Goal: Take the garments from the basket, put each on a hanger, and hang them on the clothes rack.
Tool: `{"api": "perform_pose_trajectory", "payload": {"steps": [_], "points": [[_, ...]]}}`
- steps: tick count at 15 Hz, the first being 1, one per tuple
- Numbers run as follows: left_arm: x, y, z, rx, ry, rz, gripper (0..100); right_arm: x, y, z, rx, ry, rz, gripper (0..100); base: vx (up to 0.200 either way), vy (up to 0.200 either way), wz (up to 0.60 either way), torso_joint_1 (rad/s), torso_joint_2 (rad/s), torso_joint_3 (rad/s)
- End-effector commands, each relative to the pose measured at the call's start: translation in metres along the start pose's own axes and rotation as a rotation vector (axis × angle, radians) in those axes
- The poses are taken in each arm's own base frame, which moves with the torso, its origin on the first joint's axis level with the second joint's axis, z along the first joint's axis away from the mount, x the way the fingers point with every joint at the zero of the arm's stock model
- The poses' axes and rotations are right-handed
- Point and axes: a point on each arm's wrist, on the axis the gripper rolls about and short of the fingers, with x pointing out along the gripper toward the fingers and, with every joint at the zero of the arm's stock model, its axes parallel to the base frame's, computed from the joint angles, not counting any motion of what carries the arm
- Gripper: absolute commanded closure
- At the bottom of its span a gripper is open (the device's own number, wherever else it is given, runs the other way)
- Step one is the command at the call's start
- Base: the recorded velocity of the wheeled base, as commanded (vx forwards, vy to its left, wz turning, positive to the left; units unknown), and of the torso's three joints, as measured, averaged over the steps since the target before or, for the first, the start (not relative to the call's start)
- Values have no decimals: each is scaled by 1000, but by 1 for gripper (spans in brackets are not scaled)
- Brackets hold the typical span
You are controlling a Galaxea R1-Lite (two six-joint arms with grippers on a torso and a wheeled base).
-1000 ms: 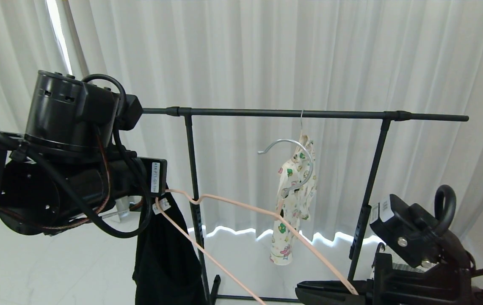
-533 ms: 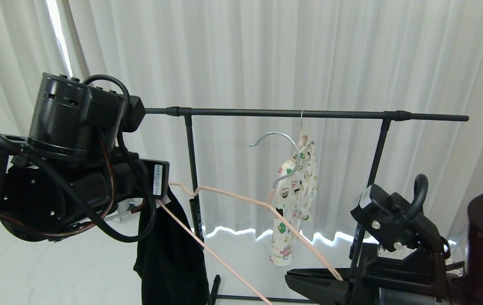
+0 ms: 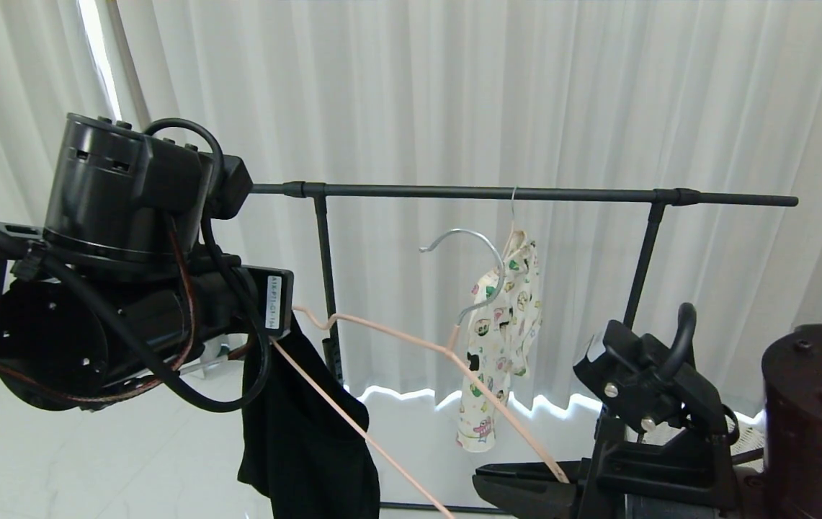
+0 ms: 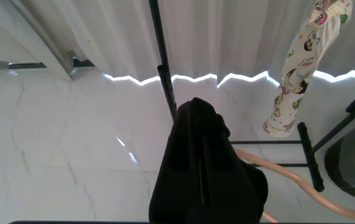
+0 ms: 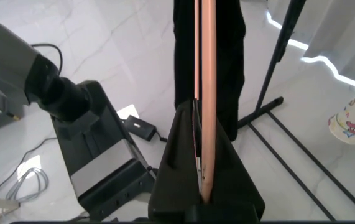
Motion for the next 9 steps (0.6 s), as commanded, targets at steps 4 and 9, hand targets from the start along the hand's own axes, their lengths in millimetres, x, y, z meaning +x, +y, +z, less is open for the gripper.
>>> {"api": "perform_pose_trajectory", "payload": {"steps": [4, 9], "points": [[-1, 0, -1, 0, 0, 0, 100, -8, -3, -9, 3, 19, 3, 100, 0, 0, 0, 0, 0, 0], [0, 0, -1, 2, 3, 1, 100, -23, -1, -6, 25, -4, 56, 100, 0, 0, 0, 0, 0, 0]]}}
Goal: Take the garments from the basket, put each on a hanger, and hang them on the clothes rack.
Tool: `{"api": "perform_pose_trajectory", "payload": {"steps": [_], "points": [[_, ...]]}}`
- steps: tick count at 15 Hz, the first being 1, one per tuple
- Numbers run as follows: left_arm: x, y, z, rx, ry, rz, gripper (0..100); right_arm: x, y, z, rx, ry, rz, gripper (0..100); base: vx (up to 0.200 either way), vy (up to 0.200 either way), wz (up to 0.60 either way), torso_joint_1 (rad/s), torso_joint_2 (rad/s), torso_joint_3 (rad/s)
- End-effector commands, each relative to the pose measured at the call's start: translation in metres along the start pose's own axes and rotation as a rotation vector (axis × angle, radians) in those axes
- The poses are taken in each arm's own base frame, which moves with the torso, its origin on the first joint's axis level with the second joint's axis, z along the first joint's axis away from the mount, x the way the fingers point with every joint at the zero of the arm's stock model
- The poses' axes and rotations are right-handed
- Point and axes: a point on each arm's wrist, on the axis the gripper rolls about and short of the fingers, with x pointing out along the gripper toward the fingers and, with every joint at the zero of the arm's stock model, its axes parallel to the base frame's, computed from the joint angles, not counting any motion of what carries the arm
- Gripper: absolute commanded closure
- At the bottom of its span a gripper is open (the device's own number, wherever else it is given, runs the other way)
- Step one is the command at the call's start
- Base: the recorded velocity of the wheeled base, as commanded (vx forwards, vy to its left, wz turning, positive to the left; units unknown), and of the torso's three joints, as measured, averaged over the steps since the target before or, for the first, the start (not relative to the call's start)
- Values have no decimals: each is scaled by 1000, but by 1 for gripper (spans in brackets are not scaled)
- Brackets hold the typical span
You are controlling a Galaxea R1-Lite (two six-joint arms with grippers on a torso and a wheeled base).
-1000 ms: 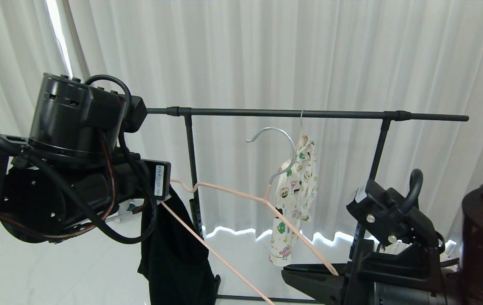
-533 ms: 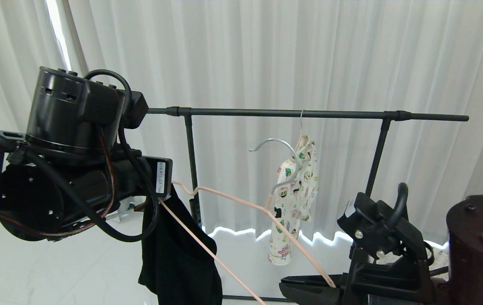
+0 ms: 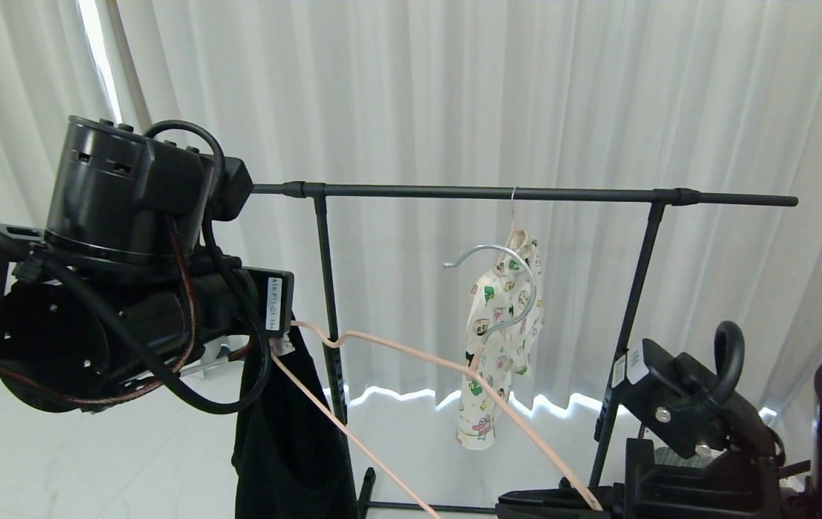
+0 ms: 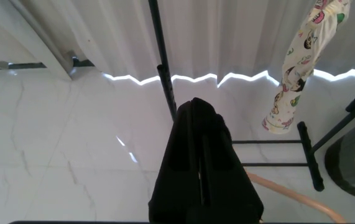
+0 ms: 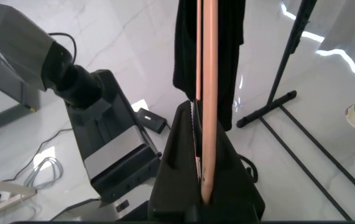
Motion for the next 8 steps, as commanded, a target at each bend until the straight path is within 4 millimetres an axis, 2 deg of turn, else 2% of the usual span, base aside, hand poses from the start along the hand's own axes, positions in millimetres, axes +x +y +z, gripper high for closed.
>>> {"api": "perform_pose_trajectory", "payload": {"steps": [1, 8], "points": [[0, 0, 1, -2, -3, 0, 100, -6, 2, 2, -2, -17, 10, 100, 0, 0, 0, 0, 0, 0], [-2, 0, 1, -2, -6, -1, 100, -5, -7, 10, 10, -75, -18, 100, 0, 0, 0, 0, 0, 0]]}}
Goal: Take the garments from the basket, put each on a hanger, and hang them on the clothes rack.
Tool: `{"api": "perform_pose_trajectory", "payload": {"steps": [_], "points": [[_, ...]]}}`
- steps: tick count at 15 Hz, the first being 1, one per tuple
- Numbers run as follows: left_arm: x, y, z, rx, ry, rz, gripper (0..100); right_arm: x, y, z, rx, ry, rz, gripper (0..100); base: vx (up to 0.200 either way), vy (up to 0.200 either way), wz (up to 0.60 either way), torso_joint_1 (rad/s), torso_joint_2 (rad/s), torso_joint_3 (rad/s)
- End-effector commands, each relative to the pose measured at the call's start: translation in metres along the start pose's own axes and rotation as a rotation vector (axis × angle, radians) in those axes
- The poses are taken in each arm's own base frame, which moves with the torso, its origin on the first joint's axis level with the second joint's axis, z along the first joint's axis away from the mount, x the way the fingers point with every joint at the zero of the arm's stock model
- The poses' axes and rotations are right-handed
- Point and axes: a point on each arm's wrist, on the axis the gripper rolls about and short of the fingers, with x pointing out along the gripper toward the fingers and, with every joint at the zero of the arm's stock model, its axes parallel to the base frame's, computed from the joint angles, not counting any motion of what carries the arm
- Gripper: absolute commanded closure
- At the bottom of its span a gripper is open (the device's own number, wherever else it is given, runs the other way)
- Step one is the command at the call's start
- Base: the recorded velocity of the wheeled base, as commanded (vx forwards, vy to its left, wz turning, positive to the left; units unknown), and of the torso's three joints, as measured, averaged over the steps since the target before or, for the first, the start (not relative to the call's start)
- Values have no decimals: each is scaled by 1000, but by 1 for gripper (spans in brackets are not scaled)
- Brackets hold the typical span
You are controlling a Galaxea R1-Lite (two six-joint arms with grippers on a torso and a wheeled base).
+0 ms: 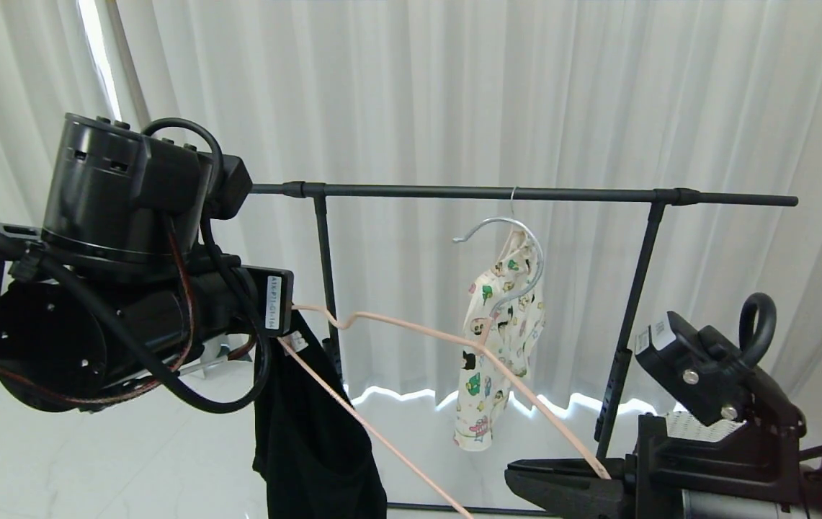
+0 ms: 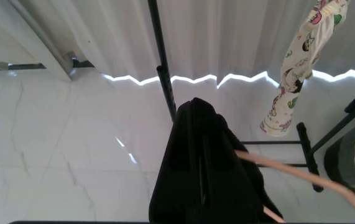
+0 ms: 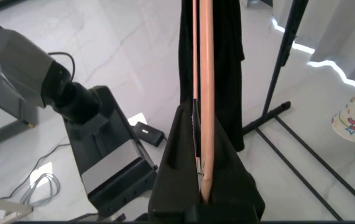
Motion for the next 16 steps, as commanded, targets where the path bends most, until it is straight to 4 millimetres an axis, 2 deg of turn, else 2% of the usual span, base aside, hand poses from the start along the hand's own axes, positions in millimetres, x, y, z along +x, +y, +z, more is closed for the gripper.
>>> {"api": "perform_pose_trajectory", "payload": {"steps": [1, 5, 12, 16], "points": [[-1, 0, 0, 0, -1, -1, 100, 0, -1, 1, 1, -11, 1, 100, 0, 0, 0, 0, 0, 0], [-3, -2, 0, 2, -6, -12, 100, 1, 0, 2, 0, -9, 30, 100, 0, 0, 0, 0, 0, 0], [-28, -16, 1, 22, -54, -121, 100, 15, -1, 10, 3, -6, 34, 100, 0, 0, 0, 0, 0, 0], [-45, -29, -1, 54, -69, -257, 100, 26, 0, 16, 0, -3, 56, 100, 0, 0, 0, 0, 0, 0]]}}
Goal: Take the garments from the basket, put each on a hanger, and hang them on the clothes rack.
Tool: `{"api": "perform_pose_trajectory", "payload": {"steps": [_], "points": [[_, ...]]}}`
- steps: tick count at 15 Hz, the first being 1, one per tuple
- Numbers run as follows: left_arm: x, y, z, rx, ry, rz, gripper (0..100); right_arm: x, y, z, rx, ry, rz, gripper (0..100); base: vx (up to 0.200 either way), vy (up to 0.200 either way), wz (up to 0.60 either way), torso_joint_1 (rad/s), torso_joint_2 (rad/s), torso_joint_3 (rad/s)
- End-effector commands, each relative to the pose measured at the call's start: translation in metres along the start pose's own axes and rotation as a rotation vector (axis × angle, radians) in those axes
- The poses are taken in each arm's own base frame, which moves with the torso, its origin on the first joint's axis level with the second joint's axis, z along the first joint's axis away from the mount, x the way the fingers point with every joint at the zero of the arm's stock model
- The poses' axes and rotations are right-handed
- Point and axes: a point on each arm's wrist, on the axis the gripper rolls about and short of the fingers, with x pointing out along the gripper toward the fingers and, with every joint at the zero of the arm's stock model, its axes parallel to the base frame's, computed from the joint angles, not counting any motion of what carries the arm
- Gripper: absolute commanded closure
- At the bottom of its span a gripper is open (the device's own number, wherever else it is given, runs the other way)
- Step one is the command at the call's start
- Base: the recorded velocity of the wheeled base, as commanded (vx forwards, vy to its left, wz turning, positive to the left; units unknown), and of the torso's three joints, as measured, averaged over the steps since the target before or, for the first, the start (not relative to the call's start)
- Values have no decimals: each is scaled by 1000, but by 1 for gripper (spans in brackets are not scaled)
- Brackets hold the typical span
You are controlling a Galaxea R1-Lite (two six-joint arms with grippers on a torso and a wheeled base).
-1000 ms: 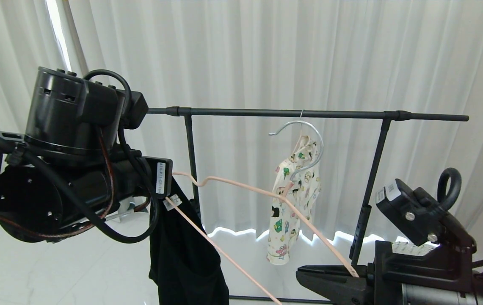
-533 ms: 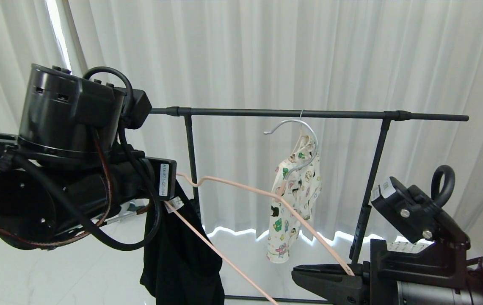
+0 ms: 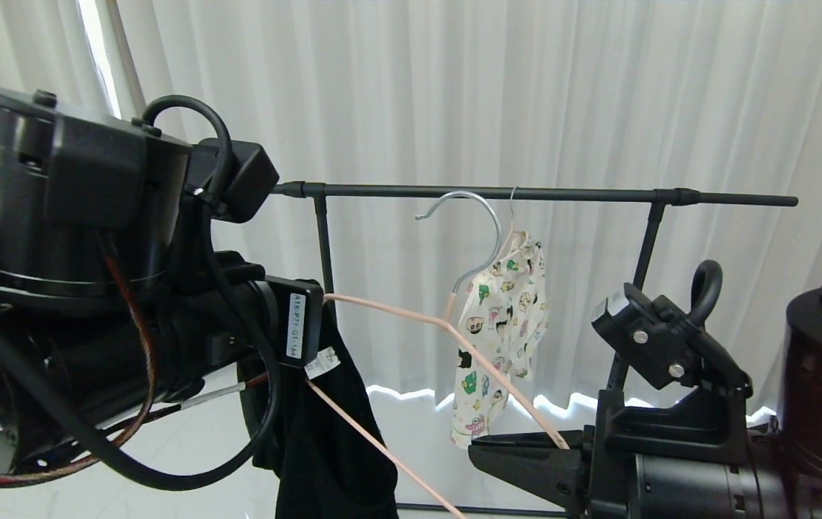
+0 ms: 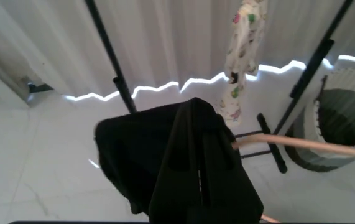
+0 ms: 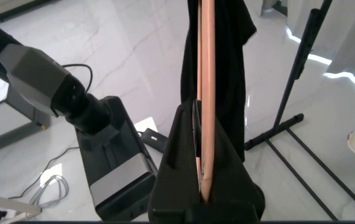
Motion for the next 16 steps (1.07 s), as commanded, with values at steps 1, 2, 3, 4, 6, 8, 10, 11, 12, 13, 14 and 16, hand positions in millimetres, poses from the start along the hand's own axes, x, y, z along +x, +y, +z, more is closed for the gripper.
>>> {"api": "perform_pose_trajectory", "payload": {"steps": [1, 2, 3, 4, 6, 8, 10, 11, 12, 13, 14, 16], "points": [[-8, -8, 1, 14, -15, -52, 100, 10, -1, 1, 1, 12, -5, 100, 0, 0, 0, 0, 0, 0], [-10, -12, 1, 21, -17, -73, 100, 14, -2, 1, 2, 15, -8, 100, 0, 0, 0, 0, 0, 0], [-12, -15, 1, 26, -20, -89, 100, 18, -3, 0, 5, 25, -13, 100, 0, 0, 0, 0, 0, 0], [-14, -19, 0, 34, -23, -107, 100, 22, -4, 0, 8, 30, -15, 100, 0, 0, 0, 0, 0, 0], [-16, -23, 2, 28, -51, -127, 100, 27, -6, -3, 11, 45, -22, 100, 0, 0, 0, 0, 0, 0], [-17, -26, 3, 30, -61, -142, 100, 31, -8, -5, 13, 60, -27, 100, 0, 0, 0, 0, 0, 0], [-21, -32, 2, 41, -64, -168, 100, 34, -8, -4, 12, 51, -24, 100, 0, 0, 0, 0, 0, 0], [-23, -35, 1, 47, -65, -184, 100, 36, -8, -2, 10, 42, -22, 100, 0, 0, 0, 0, 0, 0], [-23, -38, 1, 53, -65, -195, 100, 38, -7, -1, 8, 38, -21, 100, 0, 0, 0, 0, 0, 0], [-24, -41, 1, 51, -75, -211, 100, 40, -8, -1, 8, 38, -21, 100, 0, 0, 0, 0, 0, 0], [-24, -43, 2, 47, -88, -220, 100, 40, -8, -1, 8, 38, -21, 100, 0, 0, 0, 0, 0, 0], [-24, -43, 2, 49, -96, -221, 100, 41, -8, -1, 9, 42, -24, 100, 0, 0, 0, 0, 0, 0]]}}
